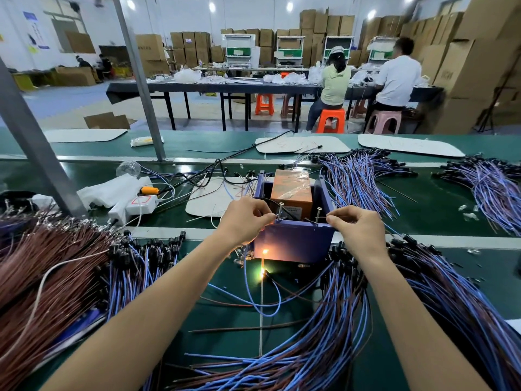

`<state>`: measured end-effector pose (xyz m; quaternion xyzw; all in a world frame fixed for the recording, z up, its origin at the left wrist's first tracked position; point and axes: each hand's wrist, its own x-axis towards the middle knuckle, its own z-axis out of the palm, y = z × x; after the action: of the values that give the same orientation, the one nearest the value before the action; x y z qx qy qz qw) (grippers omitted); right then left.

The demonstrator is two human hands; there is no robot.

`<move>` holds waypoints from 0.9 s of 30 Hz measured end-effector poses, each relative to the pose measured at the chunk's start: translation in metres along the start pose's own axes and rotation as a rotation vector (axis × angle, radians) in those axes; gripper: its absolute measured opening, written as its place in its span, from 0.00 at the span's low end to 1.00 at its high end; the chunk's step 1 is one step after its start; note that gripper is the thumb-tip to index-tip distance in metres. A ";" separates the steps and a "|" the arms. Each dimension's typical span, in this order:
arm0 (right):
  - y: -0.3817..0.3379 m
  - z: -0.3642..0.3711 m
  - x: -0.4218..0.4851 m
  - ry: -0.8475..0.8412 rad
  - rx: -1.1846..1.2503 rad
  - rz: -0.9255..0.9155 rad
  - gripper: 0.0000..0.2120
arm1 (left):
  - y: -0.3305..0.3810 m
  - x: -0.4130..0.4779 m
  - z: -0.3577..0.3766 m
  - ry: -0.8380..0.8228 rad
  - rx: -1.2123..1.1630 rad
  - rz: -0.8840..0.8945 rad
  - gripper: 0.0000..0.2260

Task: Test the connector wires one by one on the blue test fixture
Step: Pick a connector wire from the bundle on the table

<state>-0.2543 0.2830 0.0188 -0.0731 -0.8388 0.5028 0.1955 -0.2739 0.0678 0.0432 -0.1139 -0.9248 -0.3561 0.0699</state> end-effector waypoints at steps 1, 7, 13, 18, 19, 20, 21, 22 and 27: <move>0.000 0.000 0.000 0.001 -0.001 0.002 0.08 | 0.000 0.000 -0.001 -0.005 0.007 0.004 0.07; -0.012 -0.007 -0.009 -0.046 0.006 0.019 0.04 | 0.003 -0.005 -0.005 -0.027 -0.026 -0.016 0.07; -0.058 -0.015 -0.055 -0.260 0.283 -0.098 0.04 | 0.022 -0.043 -0.017 -0.220 -0.581 -0.030 0.03; -0.077 -0.011 -0.078 -0.385 0.498 -0.148 0.06 | 0.041 -0.069 -0.021 -0.204 -0.814 -0.008 0.05; -0.077 -0.011 -0.080 -0.415 0.520 -0.136 0.06 | 0.041 -0.072 -0.024 -0.181 -0.852 -0.014 0.04; -0.076 -0.010 -0.081 -0.435 0.539 -0.114 0.07 | 0.040 -0.074 -0.027 -0.172 -0.888 -0.011 0.03; -0.074 -0.008 -0.082 -0.447 0.565 -0.081 0.09 | 0.039 -0.076 -0.029 -0.183 -0.918 0.001 0.03; -0.073 -0.007 -0.082 -0.462 0.600 -0.046 0.11 | 0.039 -0.078 -0.031 -0.207 -0.940 0.013 0.05; -0.068 -0.005 -0.084 -0.699 0.427 -0.066 0.14 | 0.041 -0.085 -0.040 -0.162 -0.998 0.038 0.04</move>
<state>-0.1704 0.2279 0.0587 0.1712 -0.7333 0.6538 -0.0745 -0.1799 0.0568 0.0810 -0.1776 -0.6422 -0.7434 -0.0584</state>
